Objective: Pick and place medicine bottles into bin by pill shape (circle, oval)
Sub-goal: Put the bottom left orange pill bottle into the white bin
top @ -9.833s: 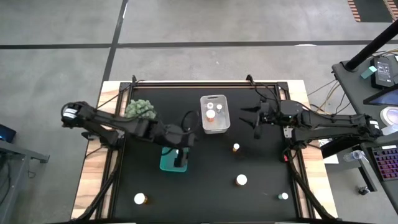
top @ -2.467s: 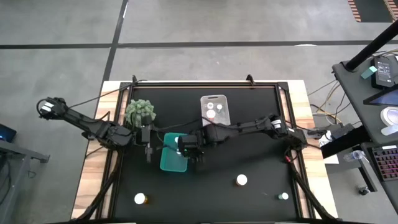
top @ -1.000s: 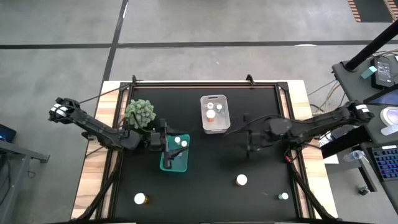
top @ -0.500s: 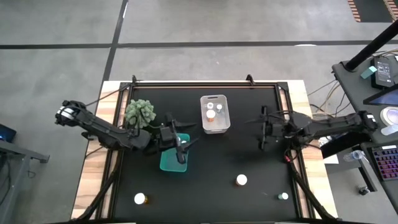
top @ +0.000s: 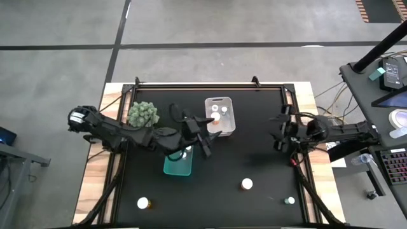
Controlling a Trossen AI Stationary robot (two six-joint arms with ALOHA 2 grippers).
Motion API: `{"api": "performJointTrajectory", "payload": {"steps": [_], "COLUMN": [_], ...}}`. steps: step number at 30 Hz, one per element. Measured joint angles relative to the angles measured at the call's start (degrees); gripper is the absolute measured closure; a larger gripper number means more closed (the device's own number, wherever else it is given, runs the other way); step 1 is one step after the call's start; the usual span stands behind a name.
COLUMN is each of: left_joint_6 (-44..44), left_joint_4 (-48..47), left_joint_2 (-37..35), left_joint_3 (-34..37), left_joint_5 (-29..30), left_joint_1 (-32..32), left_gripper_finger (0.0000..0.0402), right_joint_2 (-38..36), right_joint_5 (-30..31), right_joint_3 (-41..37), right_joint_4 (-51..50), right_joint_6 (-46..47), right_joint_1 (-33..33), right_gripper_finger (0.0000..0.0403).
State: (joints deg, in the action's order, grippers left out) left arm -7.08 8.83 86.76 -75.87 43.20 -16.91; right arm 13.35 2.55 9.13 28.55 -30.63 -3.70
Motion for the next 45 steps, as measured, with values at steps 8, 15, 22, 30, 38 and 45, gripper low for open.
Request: {"api": "performJointTrajectory", "payload": {"steps": [8, 15, 22, 30, 38, 45], "left_joint_6": [-16.7, -38.3, -58.6, -86.5, -100.1, -107.6], "left_joint_4": [-29.4, -47.5, -47.7, -65.0, -75.3, -75.7], "left_joint_2": [2.5, 2.5, 8.8, 16.6, 17.3, 16.3], "left_joint_3": [-15.0, -22.8, -21.6, -21.4, -20.4, -18.1], "left_joint_5": [-1.7, -8.7, -26.3, -51.0, -51.5, -44.8], "left_joint_1": [0.0, 0.3, -4.4, -13.7, -23.9, -28.1], "left_gripper_finger": [0.0162, 0.0162, 0.0162, 0.0186, 0.0206, 0.0181], "right_joint_2": [-2.4, -2.4, -2.4, -2.4, -2.4, -2.3], "right_joint_5": [0.0, 0.0, 0.0, 0.7, 0.6, 0.0], "right_joint_3": [-0.3, -0.4, -0.2, -0.2, -0.2, -0.1], "right_joint_4": [-0.2, 0.4, 0.5, 0.5, 0.5, 0.0], "right_joint_6": [0.9, 1.2, 1.2, 1.7, 3.8, 5.9], "right_joint_1": [0.0, 0.0, 0.0, 0.0, 0.0, 0.0], "right_gripper_finger": [0.0232, 0.0232, 0.0232, 0.0232, 0.0232, 0.0232]}}
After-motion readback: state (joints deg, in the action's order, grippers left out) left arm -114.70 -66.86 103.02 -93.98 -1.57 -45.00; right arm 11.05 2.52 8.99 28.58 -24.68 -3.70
